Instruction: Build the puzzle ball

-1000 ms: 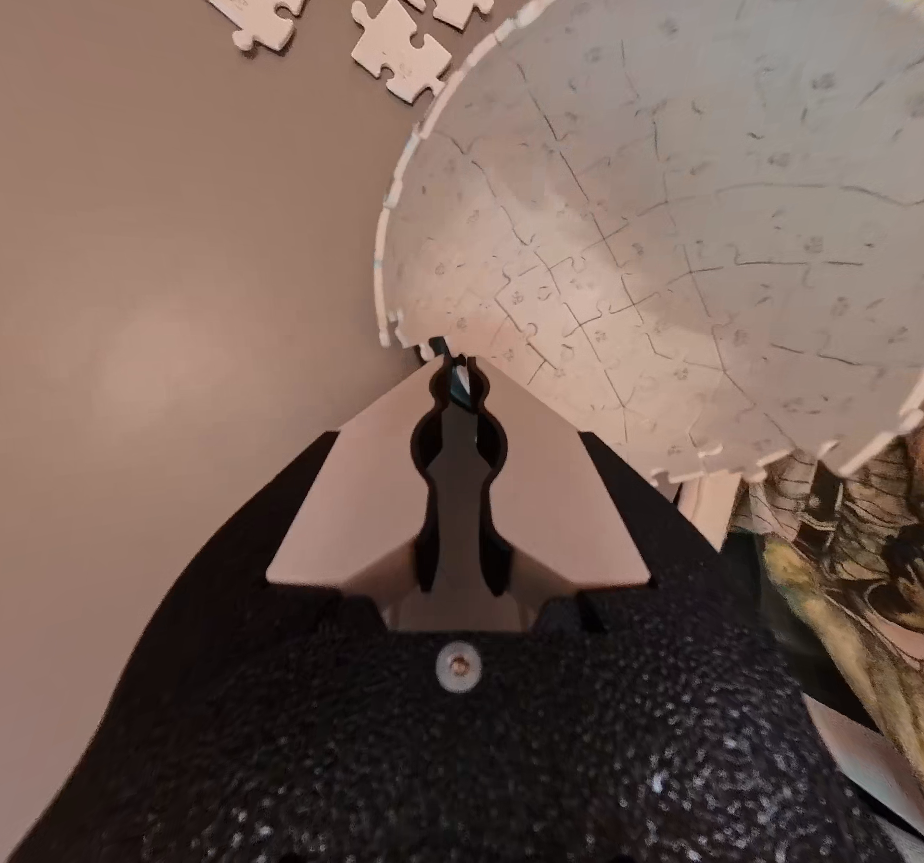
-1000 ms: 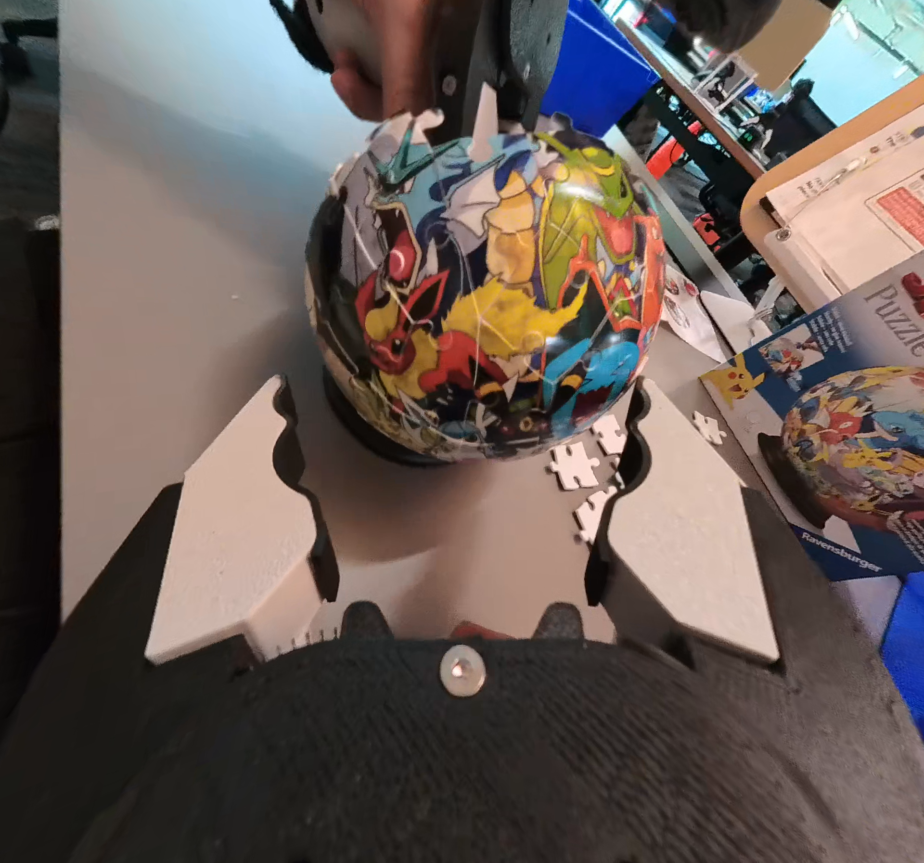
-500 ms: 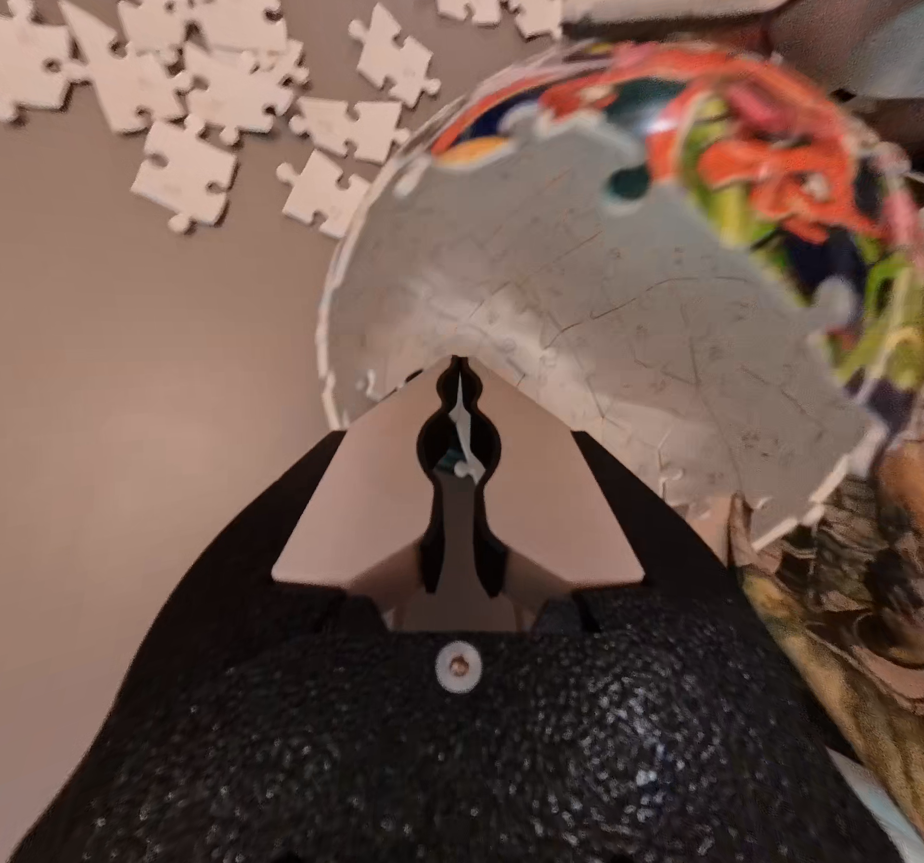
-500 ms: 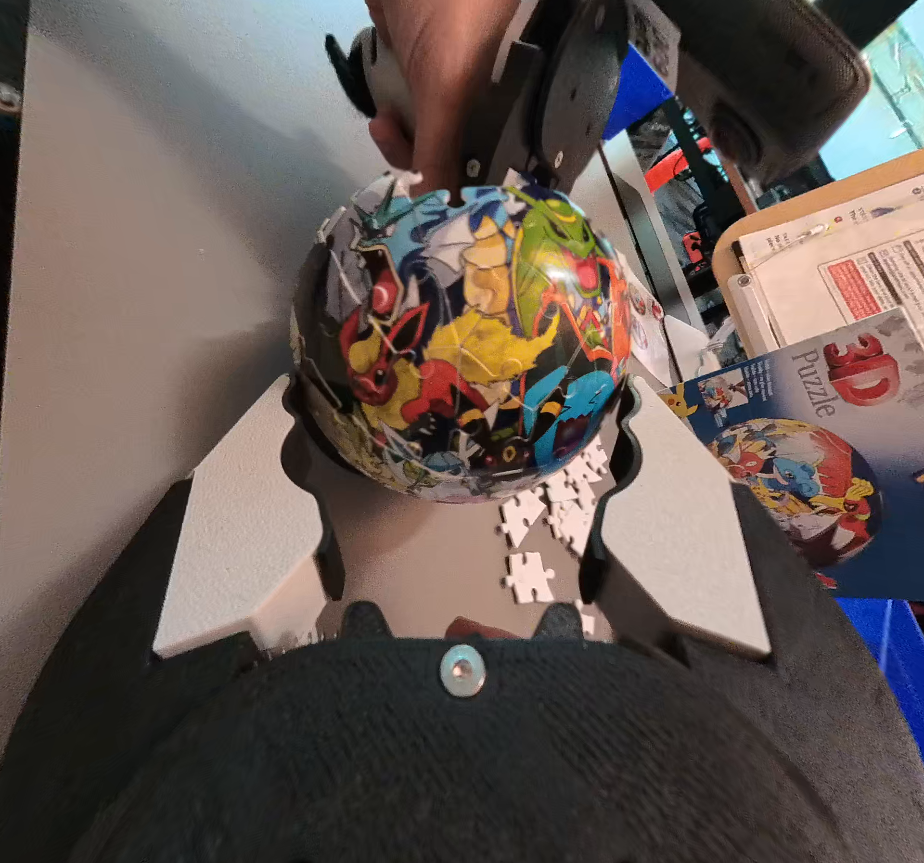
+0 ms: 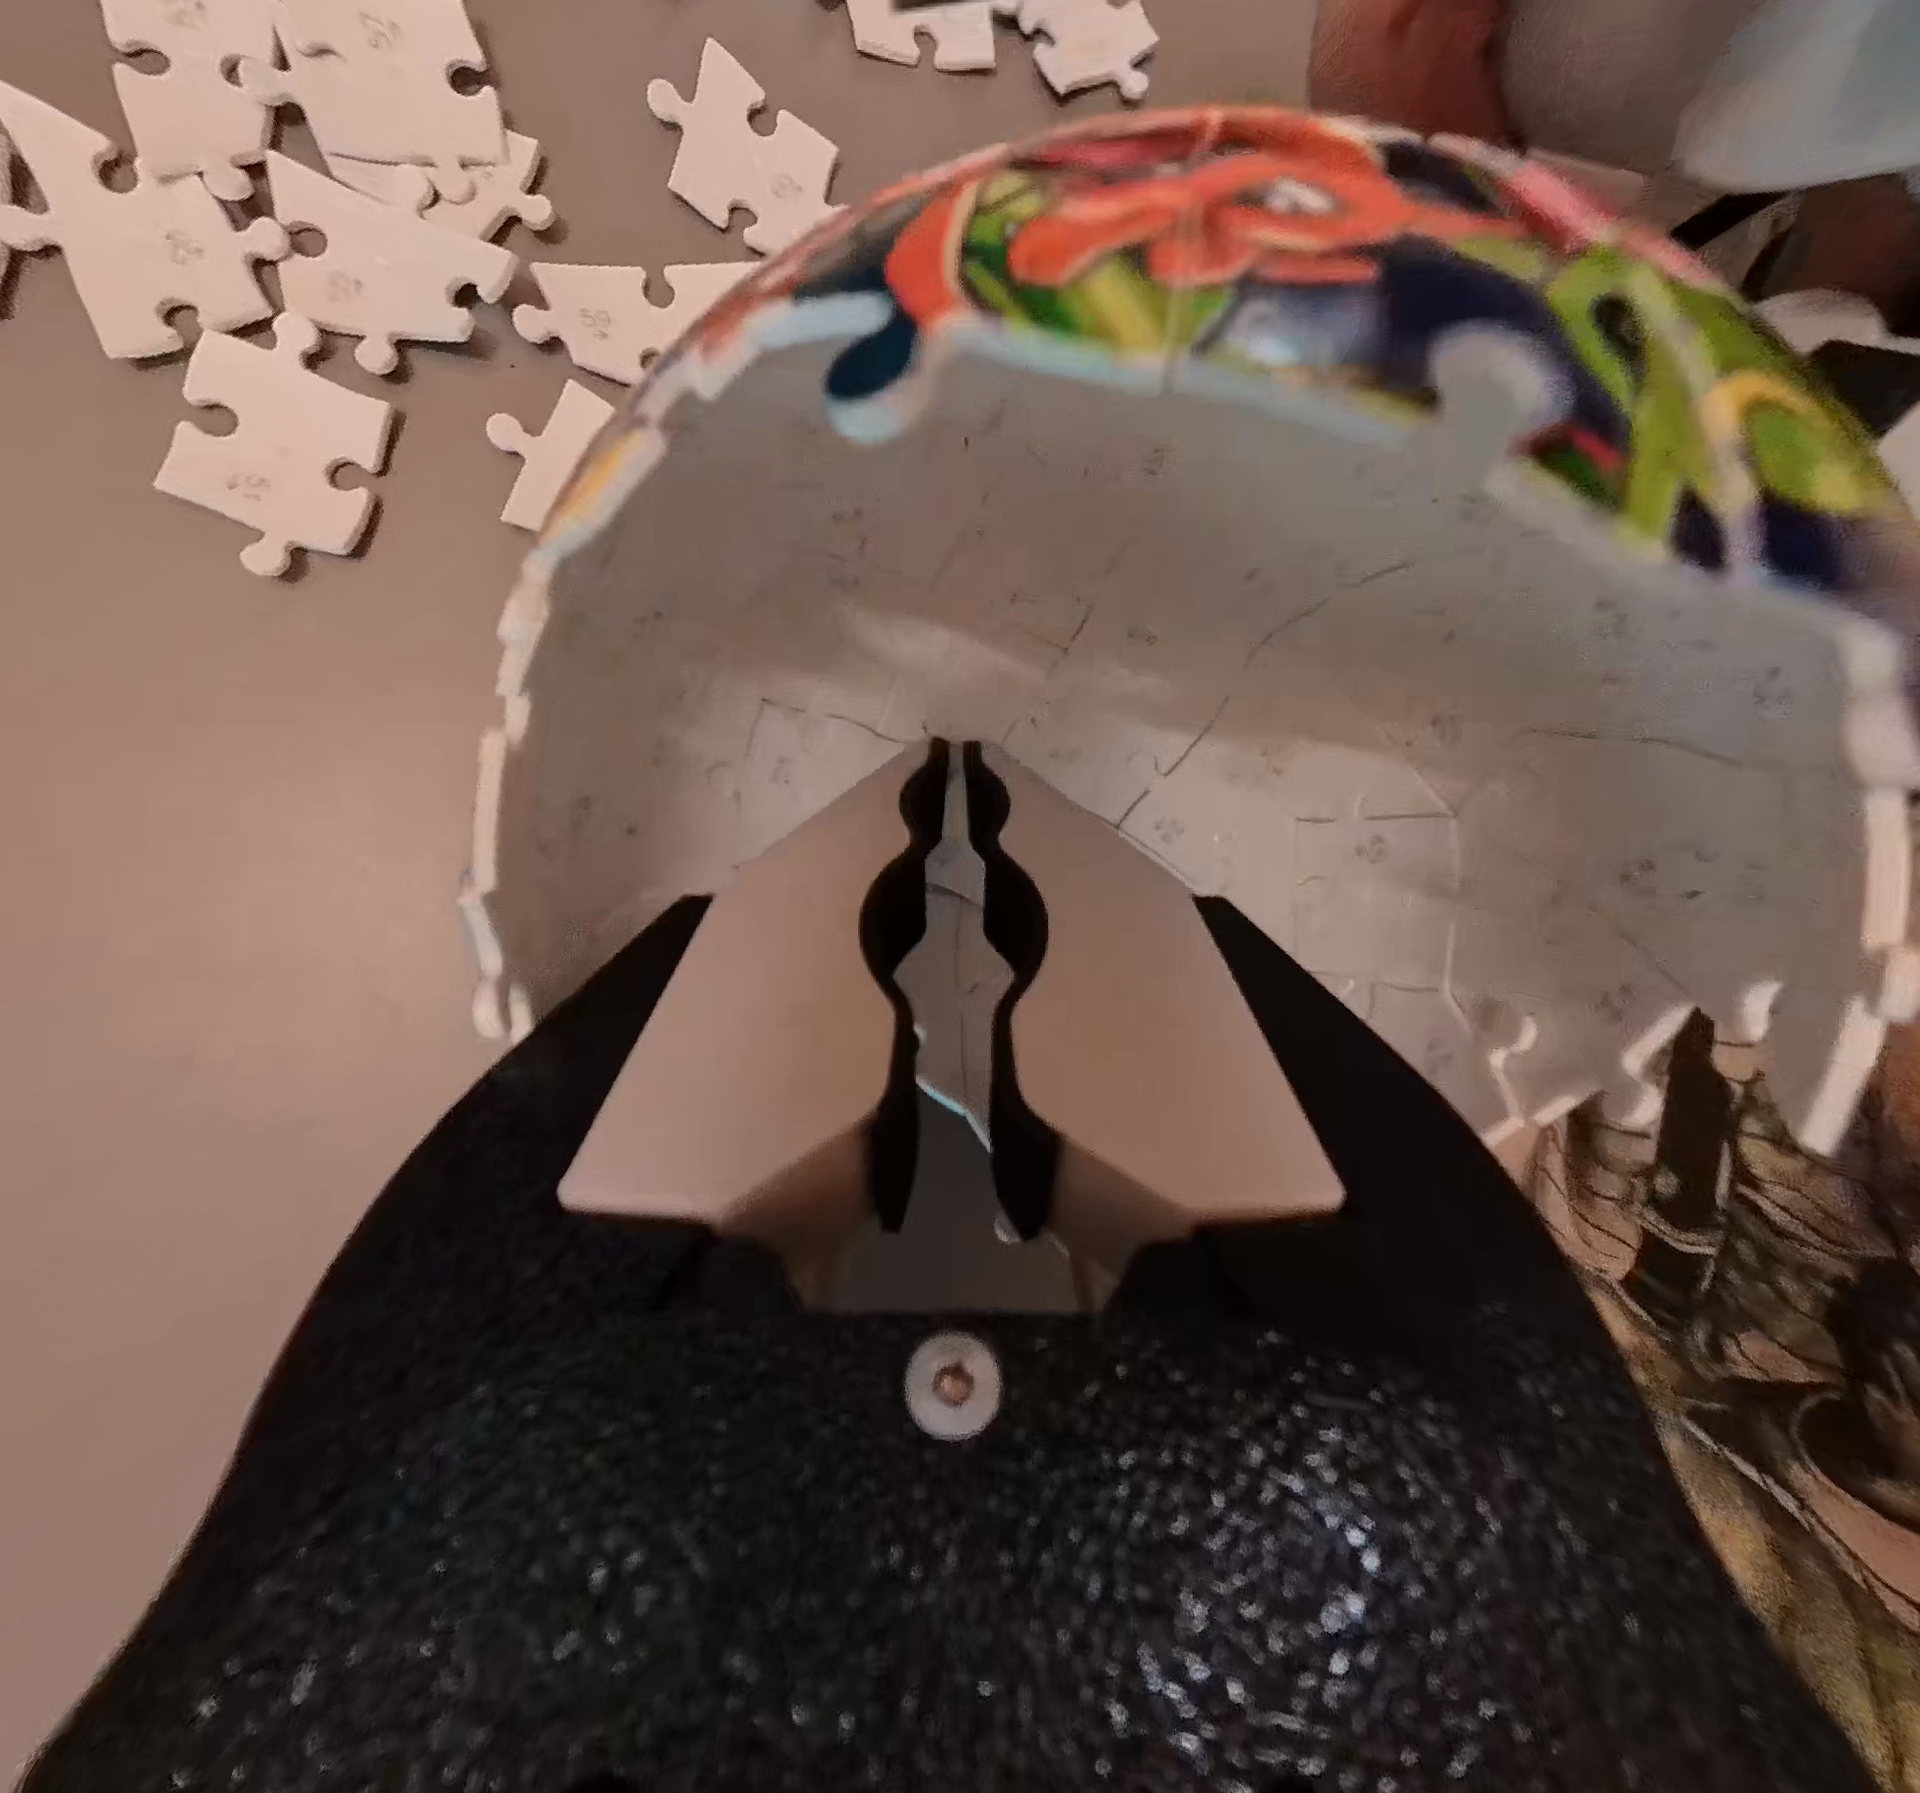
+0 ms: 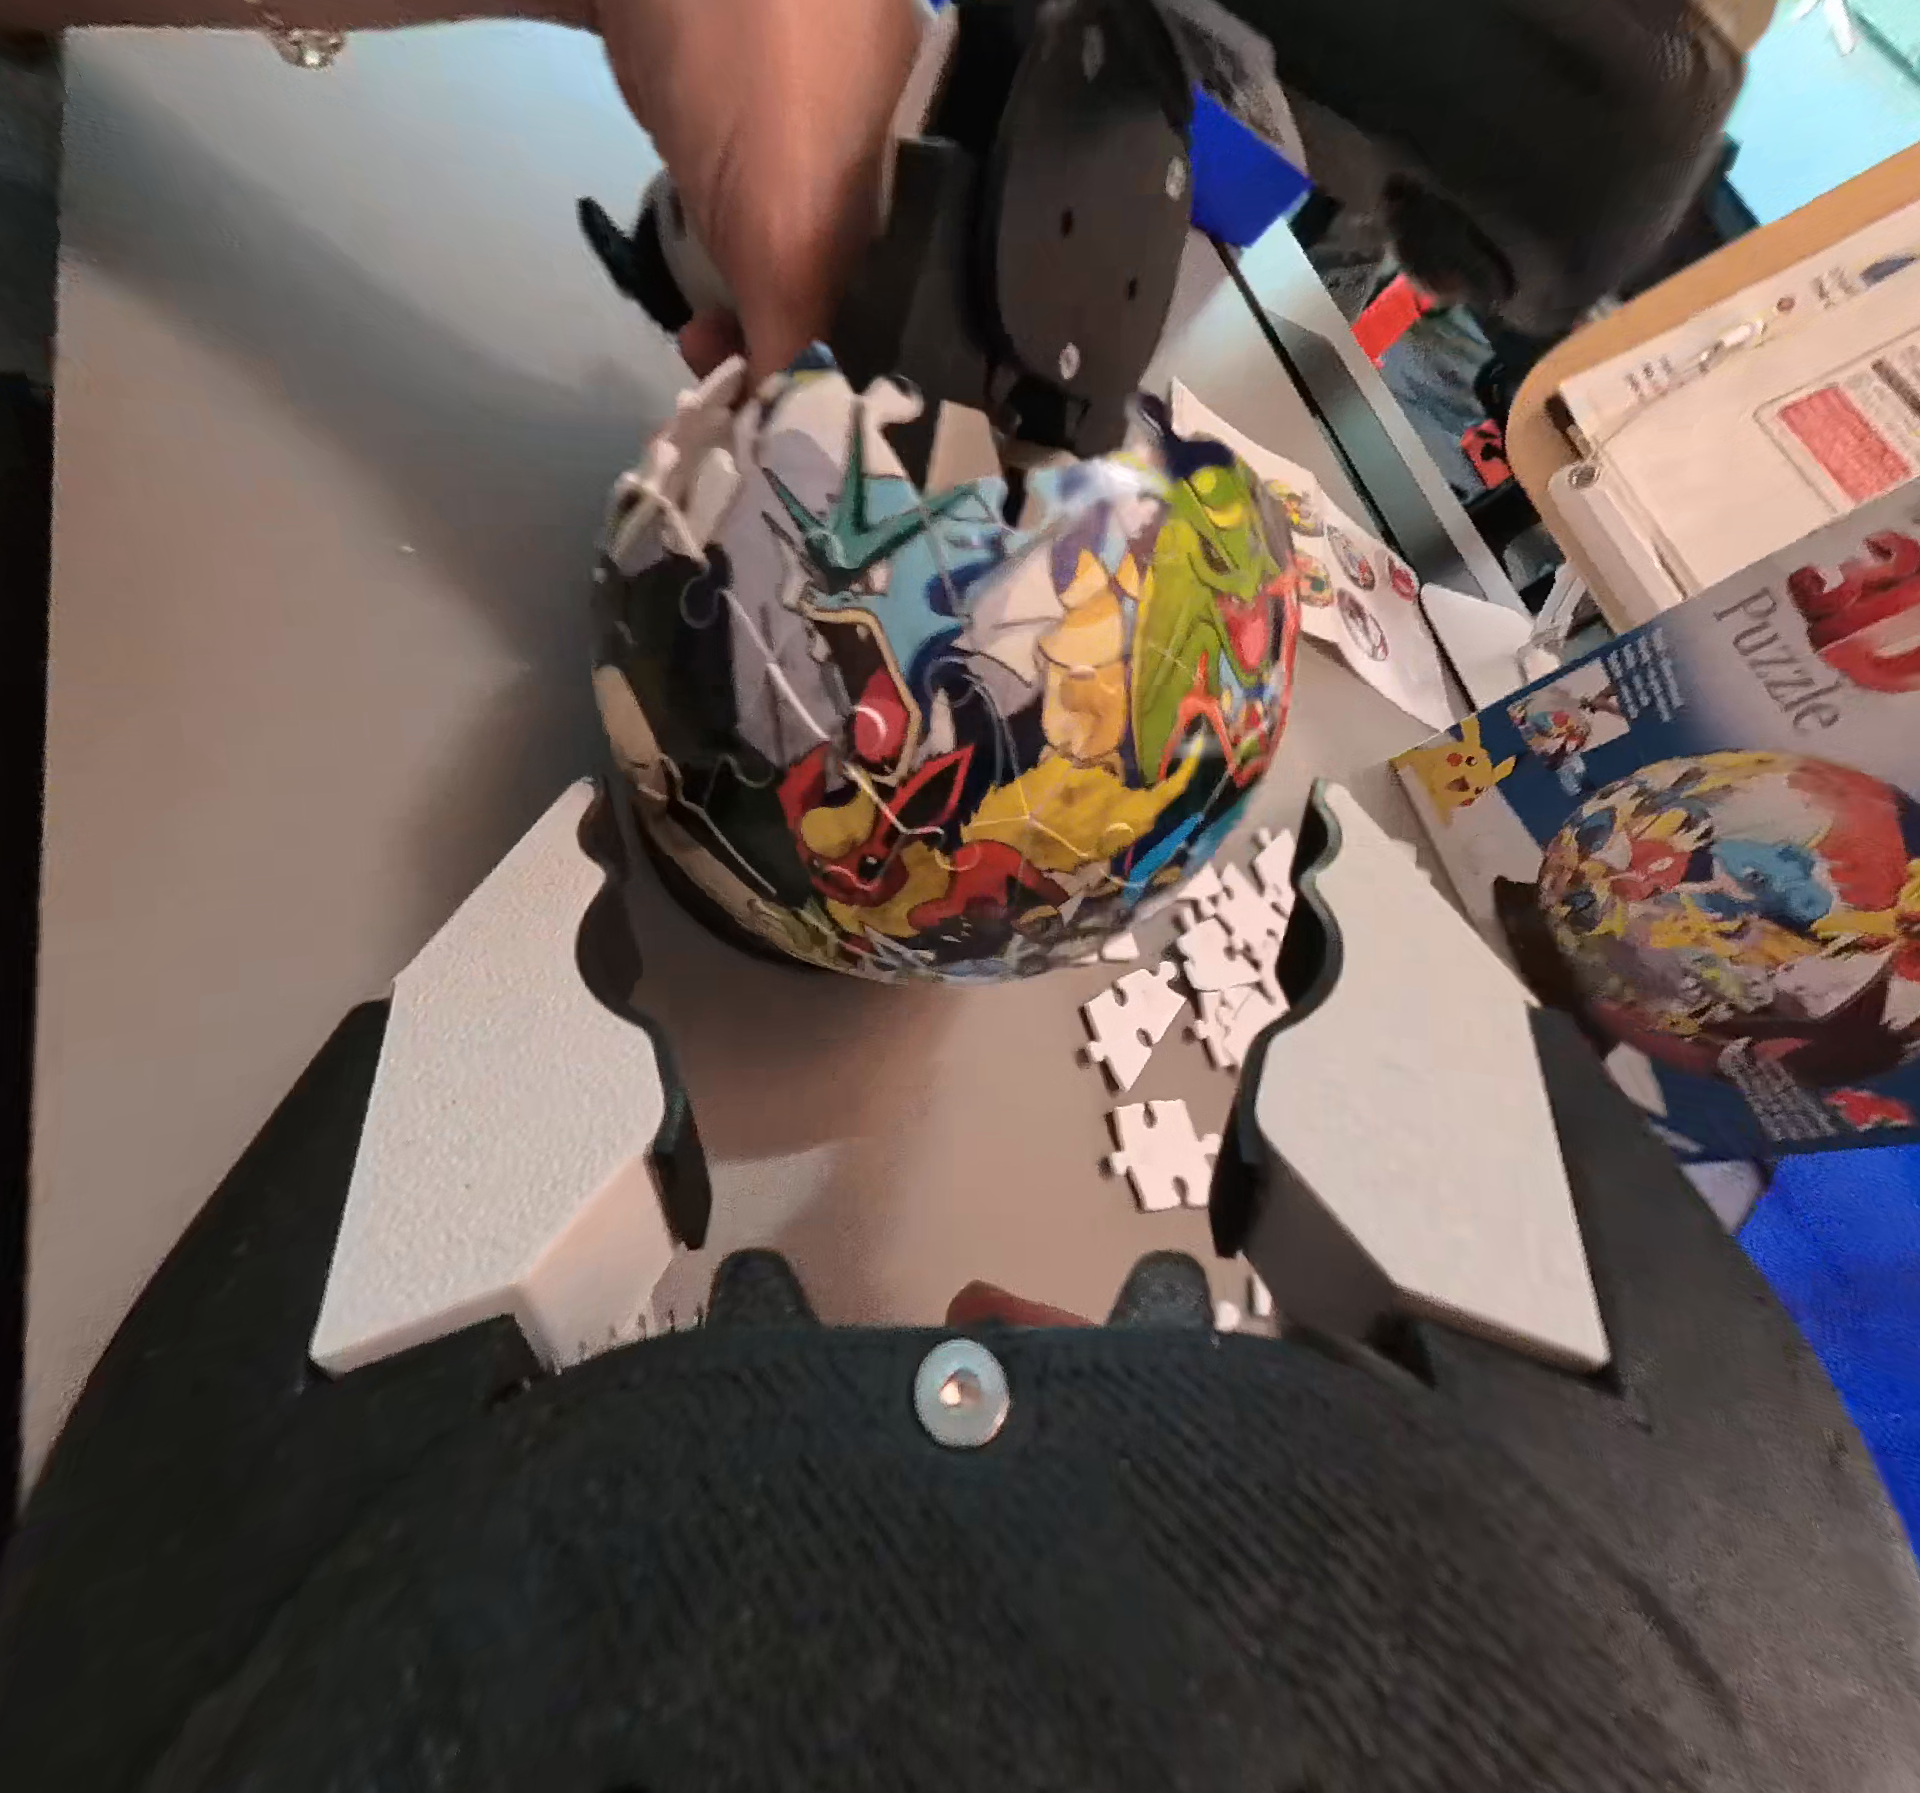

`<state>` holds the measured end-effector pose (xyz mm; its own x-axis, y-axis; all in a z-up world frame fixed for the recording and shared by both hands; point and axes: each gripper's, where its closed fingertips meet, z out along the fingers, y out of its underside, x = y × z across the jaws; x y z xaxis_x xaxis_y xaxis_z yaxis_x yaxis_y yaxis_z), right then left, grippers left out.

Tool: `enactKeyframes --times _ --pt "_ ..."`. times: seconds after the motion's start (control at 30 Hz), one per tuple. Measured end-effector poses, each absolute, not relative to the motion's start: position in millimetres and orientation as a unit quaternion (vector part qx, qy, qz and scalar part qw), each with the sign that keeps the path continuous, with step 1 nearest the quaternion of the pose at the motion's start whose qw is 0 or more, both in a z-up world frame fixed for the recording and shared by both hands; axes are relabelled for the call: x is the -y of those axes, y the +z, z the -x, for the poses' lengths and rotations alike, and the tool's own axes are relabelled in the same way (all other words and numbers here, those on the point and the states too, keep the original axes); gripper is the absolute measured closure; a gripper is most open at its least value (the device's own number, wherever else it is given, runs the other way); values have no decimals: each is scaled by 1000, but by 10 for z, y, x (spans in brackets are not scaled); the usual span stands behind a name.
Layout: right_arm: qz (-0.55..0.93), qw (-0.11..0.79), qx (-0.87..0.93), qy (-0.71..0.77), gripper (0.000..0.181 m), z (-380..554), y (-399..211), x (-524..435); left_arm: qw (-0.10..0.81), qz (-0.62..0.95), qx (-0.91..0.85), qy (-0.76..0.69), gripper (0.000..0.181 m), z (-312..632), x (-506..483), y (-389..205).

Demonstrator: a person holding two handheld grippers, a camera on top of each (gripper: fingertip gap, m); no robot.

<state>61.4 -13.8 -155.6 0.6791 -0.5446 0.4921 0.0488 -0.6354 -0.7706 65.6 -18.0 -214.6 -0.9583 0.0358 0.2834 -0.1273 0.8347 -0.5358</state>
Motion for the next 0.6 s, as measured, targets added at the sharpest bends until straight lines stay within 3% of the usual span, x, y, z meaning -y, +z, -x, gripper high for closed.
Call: enactKeyframes --times 0.2,0.37,0.6 --pt "816 418 -163 -364 52 -654 -1587 105 144 -78 933 321 170 -748 73 -1868" --pt "817 429 -171 -345 52 -638 -1651 77 132 -135 918 349 151 -849 -202 -1565" --pt "817 444 -174 -322 52 -654 -1732 42 111 -186 902 374 144 -957 -604 -1324"
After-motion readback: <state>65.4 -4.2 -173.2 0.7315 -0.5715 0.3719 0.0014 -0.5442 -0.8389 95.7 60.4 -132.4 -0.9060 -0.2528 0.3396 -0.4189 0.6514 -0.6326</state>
